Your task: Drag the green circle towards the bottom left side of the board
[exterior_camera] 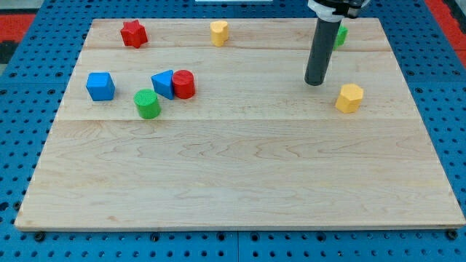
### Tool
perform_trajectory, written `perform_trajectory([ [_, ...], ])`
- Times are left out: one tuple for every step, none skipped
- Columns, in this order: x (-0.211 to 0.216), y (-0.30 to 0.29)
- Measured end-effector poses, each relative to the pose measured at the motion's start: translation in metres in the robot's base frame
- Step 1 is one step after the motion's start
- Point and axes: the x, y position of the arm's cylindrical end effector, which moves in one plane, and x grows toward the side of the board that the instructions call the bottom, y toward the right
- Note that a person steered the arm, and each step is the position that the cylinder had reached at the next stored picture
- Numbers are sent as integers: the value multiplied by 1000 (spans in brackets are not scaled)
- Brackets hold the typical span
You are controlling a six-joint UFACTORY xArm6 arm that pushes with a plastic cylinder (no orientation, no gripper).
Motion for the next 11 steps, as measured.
perform_trajectory([
  [-6, 0],
  [-9, -3],
  [-9, -58],
  [-19, -66],
  [-24, -55],
  [-24, -55],
  [-24, -55],
  [-24, -86],
  [-42, -138],
  [-55, -222],
  [-41, -297],
])
